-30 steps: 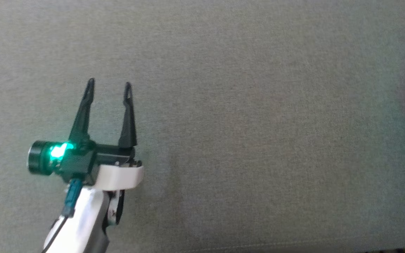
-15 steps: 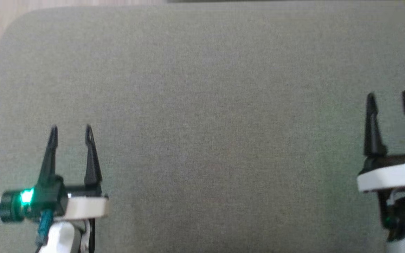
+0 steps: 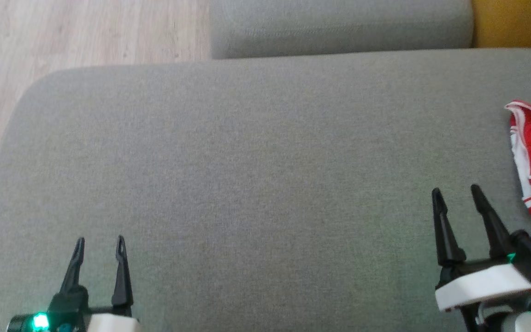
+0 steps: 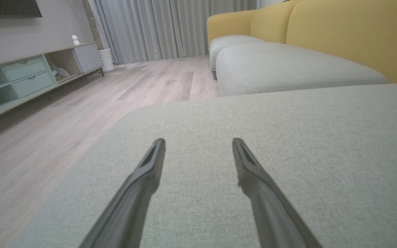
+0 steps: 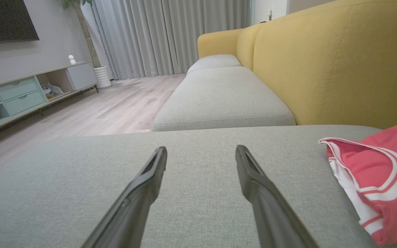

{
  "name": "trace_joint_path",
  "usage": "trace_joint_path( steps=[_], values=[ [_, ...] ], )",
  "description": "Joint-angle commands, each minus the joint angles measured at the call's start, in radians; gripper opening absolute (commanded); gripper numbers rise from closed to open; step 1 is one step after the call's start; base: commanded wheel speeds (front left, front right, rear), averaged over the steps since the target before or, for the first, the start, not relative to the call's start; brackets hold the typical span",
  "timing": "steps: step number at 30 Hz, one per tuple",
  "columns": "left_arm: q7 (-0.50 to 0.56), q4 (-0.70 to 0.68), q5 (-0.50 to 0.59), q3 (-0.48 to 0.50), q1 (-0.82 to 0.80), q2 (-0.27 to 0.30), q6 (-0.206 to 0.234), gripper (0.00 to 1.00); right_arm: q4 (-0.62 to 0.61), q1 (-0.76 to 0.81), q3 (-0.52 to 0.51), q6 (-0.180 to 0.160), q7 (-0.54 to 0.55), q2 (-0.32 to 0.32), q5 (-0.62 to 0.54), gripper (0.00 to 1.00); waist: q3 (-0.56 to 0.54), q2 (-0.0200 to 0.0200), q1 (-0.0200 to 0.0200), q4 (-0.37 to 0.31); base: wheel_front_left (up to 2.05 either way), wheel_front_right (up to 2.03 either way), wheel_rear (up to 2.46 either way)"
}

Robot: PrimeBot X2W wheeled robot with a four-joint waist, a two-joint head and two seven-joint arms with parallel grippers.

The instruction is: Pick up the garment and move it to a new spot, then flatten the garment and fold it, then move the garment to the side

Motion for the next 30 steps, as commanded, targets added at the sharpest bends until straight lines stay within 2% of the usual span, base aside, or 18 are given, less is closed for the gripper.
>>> trace_joint_path(
  steps=[1, 9, 30],
  values=[
    [0.003, -0.026, -0.006, 0.038, -0.013, 0.023, 0.002, 1.00, -0.036, -0.010, 0.030, -0.001, -0.008, -0.005, 0.006, 1.00, -0.027, -0.0001, 0.0002, -0.009, 0.00, 0.00, 0.00],
    [0.034, -0.048, -0.023, 0.031, 0.027, 0.032, -0.002, 1.00, -0.060, 0.033, 0.048, -0.001, -0.003, -0.005, 0.017, 1.00, -0.067, -0.0001, 0.0002, -0.019, 0.00, 0.00, 0.00],
    [0.054, -0.081, -0.035, 0.023, 0.027, 0.049, 0.010, 1.00, -0.054, 0.037, 0.058, -0.001, 0.020, -0.005, 0.021, 1.00, -0.067, -0.0001, 0.0002, -0.022, 0.00, 0.00, 0.00]
  ],
)
